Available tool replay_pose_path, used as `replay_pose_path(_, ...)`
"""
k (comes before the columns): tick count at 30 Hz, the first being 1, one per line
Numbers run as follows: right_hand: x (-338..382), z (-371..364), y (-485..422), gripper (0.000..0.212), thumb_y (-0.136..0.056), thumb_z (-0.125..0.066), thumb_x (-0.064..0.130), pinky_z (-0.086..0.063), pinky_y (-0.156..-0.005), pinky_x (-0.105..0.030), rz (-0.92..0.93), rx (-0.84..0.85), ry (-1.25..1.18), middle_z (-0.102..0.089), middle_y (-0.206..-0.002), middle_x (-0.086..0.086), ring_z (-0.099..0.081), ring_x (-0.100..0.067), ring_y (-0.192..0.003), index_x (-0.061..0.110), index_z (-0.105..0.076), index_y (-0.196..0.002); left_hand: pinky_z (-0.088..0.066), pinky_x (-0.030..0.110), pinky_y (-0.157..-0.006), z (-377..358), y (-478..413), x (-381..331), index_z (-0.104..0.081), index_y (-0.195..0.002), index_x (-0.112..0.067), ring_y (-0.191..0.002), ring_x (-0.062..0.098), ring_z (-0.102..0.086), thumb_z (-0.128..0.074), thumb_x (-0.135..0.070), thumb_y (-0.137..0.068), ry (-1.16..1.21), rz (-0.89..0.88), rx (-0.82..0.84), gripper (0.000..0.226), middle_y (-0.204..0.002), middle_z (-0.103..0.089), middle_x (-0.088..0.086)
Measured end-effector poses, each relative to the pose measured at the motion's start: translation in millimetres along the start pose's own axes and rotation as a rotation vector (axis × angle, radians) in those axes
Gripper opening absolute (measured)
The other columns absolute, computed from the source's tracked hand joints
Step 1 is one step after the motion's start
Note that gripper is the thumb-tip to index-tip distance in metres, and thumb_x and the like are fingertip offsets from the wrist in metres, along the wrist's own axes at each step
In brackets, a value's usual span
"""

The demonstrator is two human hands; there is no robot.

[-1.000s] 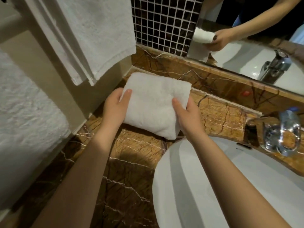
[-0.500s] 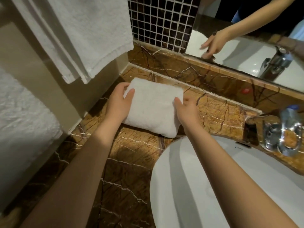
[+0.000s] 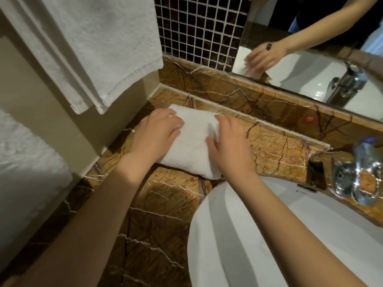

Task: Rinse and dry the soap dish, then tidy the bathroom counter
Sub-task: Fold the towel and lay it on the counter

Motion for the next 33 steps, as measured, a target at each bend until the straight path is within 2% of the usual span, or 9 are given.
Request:
replay_pose_path(3,10,-2,17,0.068,-0.087,-0.049,0.053,-0.045,-0.098,-0.044,0.259,0.309,0.02,-0.043,-0.145,-0.01,-0.042,-0.027,-0.13,0.018,-0.033,-0.143,-0.04,0.036,-0.098,10,18,-1,-0.056,-0.125,-0.031,-0.123,0.014,-0.048,-0.053,-0.063,-0.074,0.06,-0.057,0.262,0.06,-0.134,-0.055,-0.008)
replay_pose_path(5,10,-10,31,0.086,-0.083,-0.058,0.048,-0.032,-0.109,-0.043,0.31,0.512,0.161,-0.021,-0.157,-0.014,-0.022,-0.031,-0.142,0.016,-0.016,-0.15,-0.029,0.038,-0.111,10,38,4,-0.039,-0.14,-0.035,-0.137,0.01,-0.031,-0.068,-0.053,-0.072,0.022,-0.037,0.412,0.076,-0.151,-0.033,-0.012)
replay_pose_path(9,14,-8,42,0.075,-0.088,-0.055,0.012,-0.038,-0.105,-0.041,0.349,0.48,0.266,-0.016,-0.159,-0.013,-0.02,-0.03,-0.144,0.011,-0.013,-0.15,-0.021,0.033,-0.116,15,53,9,-0.028,-0.143,-0.04,-0.142,0.009,-0.022,-0.053,0.001,-0.085,-0.086,-0.032,0.416,0.076,-0.155,-0.02,-0.013)
replay_pose_path(13,33,-1,66,0.066,-0.088,-0.052,0.005,-0.044,-0.099,-0.045,0.372,0.501,0.241,-0.027,-0.154,-0.018,-0.034,-0.035,-0.137,0.006,-0.021,-0.147,-0.027,0.03,-0.111,24,61,8,-0.03,-0.142,-0.041,-0.137,0.015,-0.033,-0.045,-0.01,-0.09,-0.187,0.043,0.564,0.063,-0.153,-0.031,-0.01)
replay_pose_path(16,47,4,87,0.056,-0.085,-0.056,0.019,-0.053,-0.078,-0.043,0.427,0.531,0.238,-0.044,-0.141,-0.017,-0.05,-0.035,-0.12,0.01,-0.037,-0.137,-0.041,0.027,-0.098,38,64,3,-0.052,-0.127,-0.045,-0.121,0.012,-0.049,-0.053,-0.017,-0.079,-0.155,0.135,0.639,0.056,-0.136,-0.052,-0.013)
replay_pose_path(20,39,18,65,0.042,-0.082,-0.042,0.048,-0.053,-0.068,-0.036,0.25,0.38,0.0,-0.065,-0.105,-0.004,-0.062,-0.028,-0.092,0.021,-0.062,-0.106,-0.052,0.04,-0.079,40,52,-4,-0.068,-0.101,-0.029,-0.095,0.018,-0.061,-0.047,-0.019,-0.083,-0.082,0.112,0.305,0.029,-0.106,-0.068,-0.004)
replay_pose_path(24,16,14,22,0.038,-0.091,-0.044,0.033,-0.049,-0.078,-0.037,0.157,0.152,0.107,-0.059,-0.118,-0.007,-0.054,-0.025,-0.103,0.015,-0.053,-0.123,-0.047,0.037,-0.088,24,34,-8,-0.057,-0.122,-0.025,-0.113,0.021,-0.054,-0.043,-0.026,-0.094,-0.03,0.062,0.013,0.031,-0.126,-0.058,-0.001)
replay_pose_path(29,2,-10,10,0.028,-0.088,-0.047,0.014,-0.031,-0.06,-0.034,0.135,0.227,0.316,-0.056,-0.091,-0.01,-0.049,-0.028,-0.077,0.01,-0.052,-0.116,-0.036,0.048,-0.103,-4,13,-20,-0.047,-0.133,-0.03,-0.132,0.023,-0.038,-0.041,-0.019,-0.095,-0.102,-0.026,0.133,0.04,-0.146,-0.043,-0.001)
replay_pose_path(33,5,-8,13,0.025,-0.089,-0.048,0.011,-0.034,-0.069,-0.035,0.155,0.207,0.25,-0.059,-0.097,-0.01,-0.053,-0.029,-0.089,0.01,-0.054,-0.114,-0.041,0.044,-0.092,-7,5,-19,-0.048,-0.131,-0.036,-0.116,0.024,-0.044,-0.042,-0.012,-0.092,-0.072,-0.01,0.25,0.046,-0.13,-0.058,-0.002)
Point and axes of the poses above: each hand's wrist, its own y-axis away from the middle knuckle, its own z-axis out of the back of the hand, x = y × z, the point moved 1 cm from there along -y, towards the middle knuckle
